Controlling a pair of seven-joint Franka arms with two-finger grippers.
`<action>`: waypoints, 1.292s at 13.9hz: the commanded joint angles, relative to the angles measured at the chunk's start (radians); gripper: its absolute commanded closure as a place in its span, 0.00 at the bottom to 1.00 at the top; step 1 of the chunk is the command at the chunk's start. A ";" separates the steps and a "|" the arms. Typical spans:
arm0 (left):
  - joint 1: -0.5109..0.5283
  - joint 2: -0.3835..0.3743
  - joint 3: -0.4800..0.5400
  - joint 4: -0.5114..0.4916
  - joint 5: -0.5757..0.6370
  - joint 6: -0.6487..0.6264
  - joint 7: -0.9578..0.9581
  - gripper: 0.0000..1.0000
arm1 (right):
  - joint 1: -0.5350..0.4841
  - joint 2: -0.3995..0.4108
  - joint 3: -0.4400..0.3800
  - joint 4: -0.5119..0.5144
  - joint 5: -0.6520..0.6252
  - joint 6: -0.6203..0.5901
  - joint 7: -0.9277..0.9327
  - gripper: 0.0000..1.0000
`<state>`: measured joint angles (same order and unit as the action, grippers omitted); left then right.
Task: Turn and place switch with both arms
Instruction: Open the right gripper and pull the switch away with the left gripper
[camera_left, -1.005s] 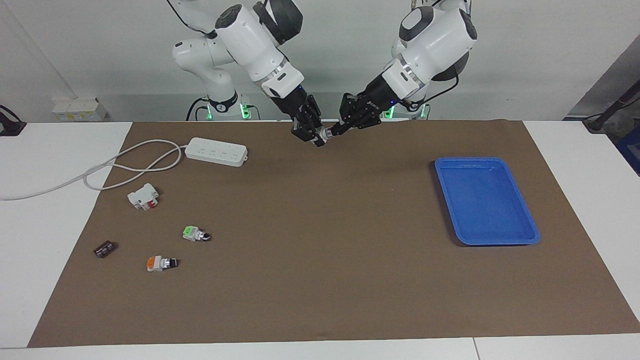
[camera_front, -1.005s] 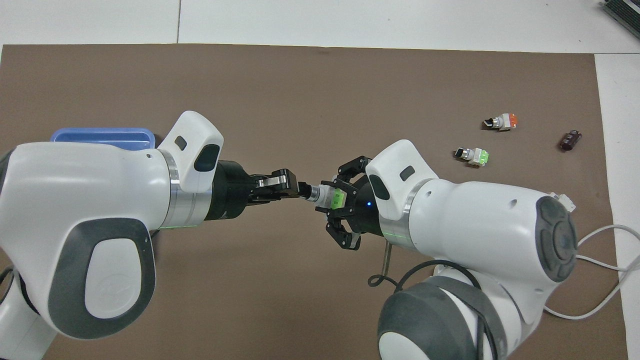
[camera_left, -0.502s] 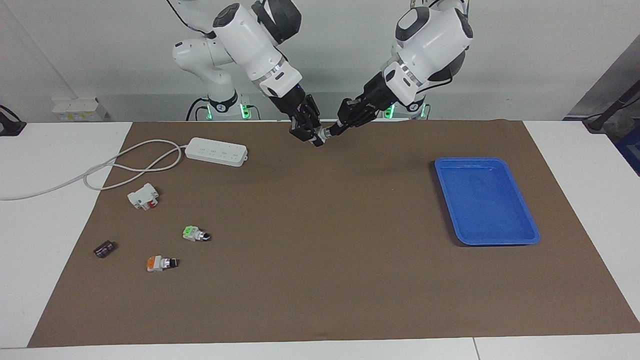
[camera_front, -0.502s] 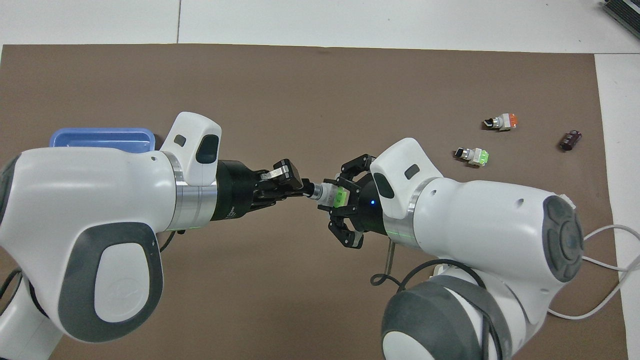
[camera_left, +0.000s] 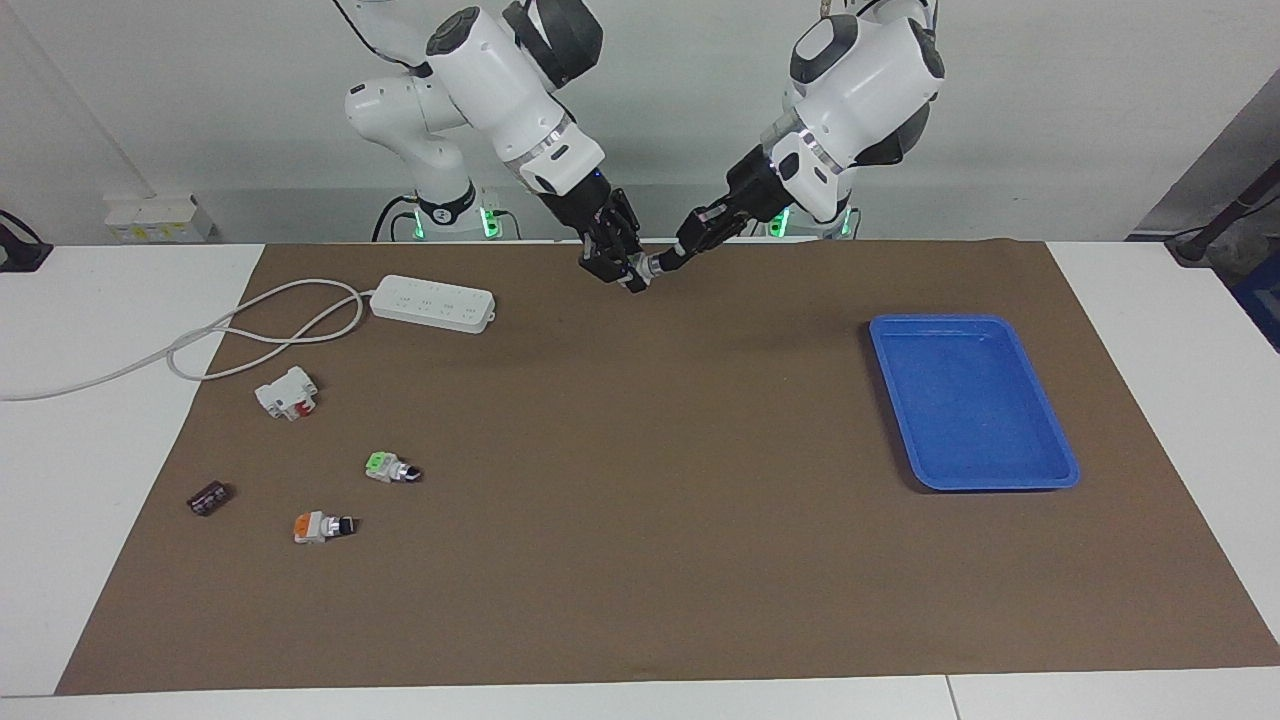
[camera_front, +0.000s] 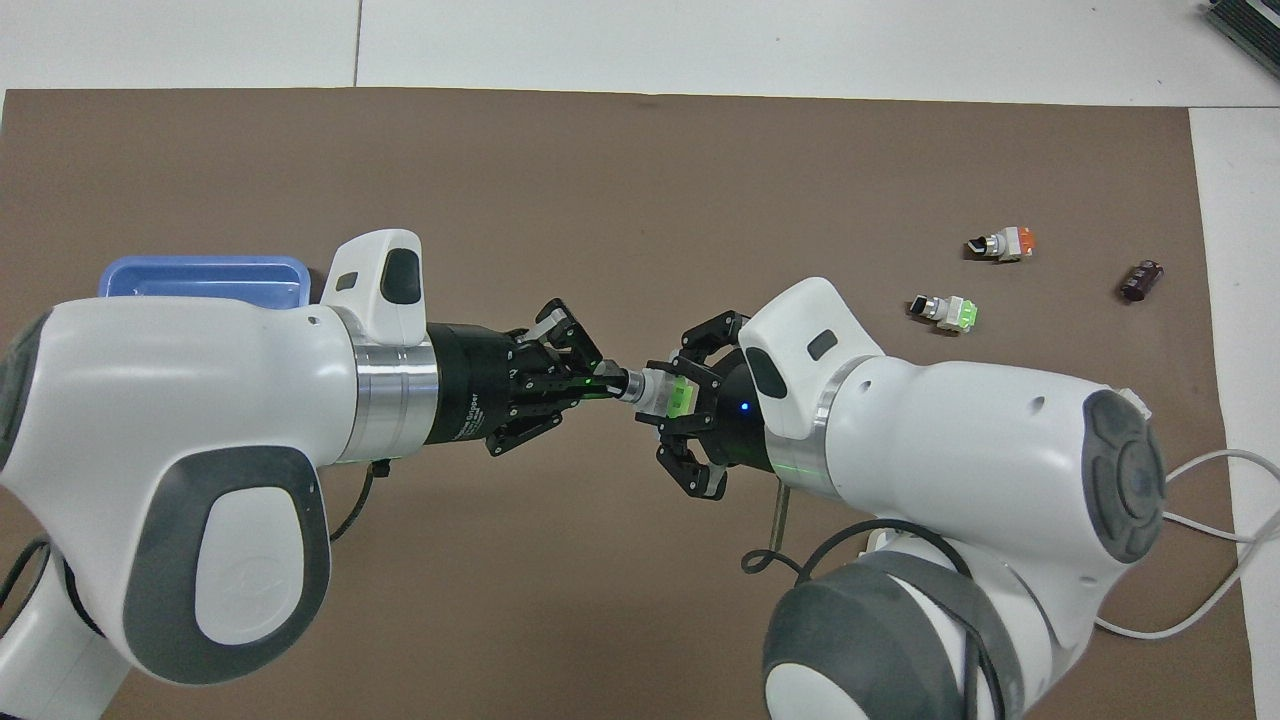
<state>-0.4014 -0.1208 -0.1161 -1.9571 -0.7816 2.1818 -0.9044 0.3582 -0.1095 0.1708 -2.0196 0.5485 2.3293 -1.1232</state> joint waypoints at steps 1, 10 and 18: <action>-0.031 0.021 -0.005 -0.013 -0.015 0.038 -0.222 1.00 | 0.011 -0.036 0.022 0.016 0.070 -0.025 -0.012 1.00; -0.031 0.021 -0.007 -0.011 -0.002 0.035 -0.582 1.00 | 0.010 -0.036 0.021 0.016 0.071 -0.028 -0.010 1.00; -0.031 0.021 -0.007 -0.008 -0.001 0.036 -0.570 1.00 | 0.010 -0.036 0.019 0.018 0.070 -0.033 -0.015 0.36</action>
<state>-0.4023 -0.1220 -0.1170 -1.9577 -0.7807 2.1788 -1.4507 0.3571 -0.1111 0.1671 -2.0191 0.5486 2.3223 -1.1232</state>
